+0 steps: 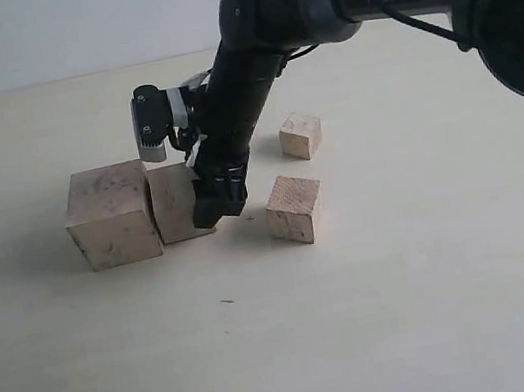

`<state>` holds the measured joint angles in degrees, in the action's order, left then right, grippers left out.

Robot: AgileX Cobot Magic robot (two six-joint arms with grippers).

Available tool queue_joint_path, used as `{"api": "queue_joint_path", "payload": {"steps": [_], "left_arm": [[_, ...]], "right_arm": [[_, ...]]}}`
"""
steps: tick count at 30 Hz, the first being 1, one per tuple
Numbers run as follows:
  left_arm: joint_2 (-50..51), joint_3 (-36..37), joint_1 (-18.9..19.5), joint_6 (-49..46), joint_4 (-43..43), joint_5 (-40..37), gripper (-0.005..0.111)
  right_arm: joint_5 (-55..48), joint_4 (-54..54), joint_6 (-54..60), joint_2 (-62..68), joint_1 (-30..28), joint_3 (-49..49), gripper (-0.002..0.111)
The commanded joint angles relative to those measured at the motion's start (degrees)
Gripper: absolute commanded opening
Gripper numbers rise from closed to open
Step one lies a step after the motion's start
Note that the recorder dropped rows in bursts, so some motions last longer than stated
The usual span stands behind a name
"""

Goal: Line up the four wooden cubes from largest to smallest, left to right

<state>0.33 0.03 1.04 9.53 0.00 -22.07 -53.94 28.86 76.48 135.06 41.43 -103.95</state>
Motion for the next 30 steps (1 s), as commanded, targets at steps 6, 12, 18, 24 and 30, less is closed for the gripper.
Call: {"api": "queue_joint_path", "payload": {"steps": [6,12,18,24,30], "left_arm": [[-0.3,0.0,-0.3,-0.3,-0.4,0.7,0.000],[-0.3,0.0,-0.3,-0.3,-0.4,0.7,0.000],[-0.3,0.0,-0.3,-0.3,-0.4,0.7,0.000],[-0.3,0.0,-0.3,-0.3,-0.4,0.7,0.000],[-0.3,0.0,-0.3,-0.3,-0.4,0.7,0.000]], "right_arm": [[0.0,0.5,0.4,-0.2,0.2,-0.5,0.014],[-0.1,0.7,0.2,-0.2,0.2,-0.5,0.049],[1.4,2.1,-1.8,-0.2,0.2,-0.5,0.077],[0.8,2.0,-3.9,-1.1,0.2,-0.5,0.080],[-3.4,-3.4,-13.1,-5.1,0.2,-0.5,0.080]]}}
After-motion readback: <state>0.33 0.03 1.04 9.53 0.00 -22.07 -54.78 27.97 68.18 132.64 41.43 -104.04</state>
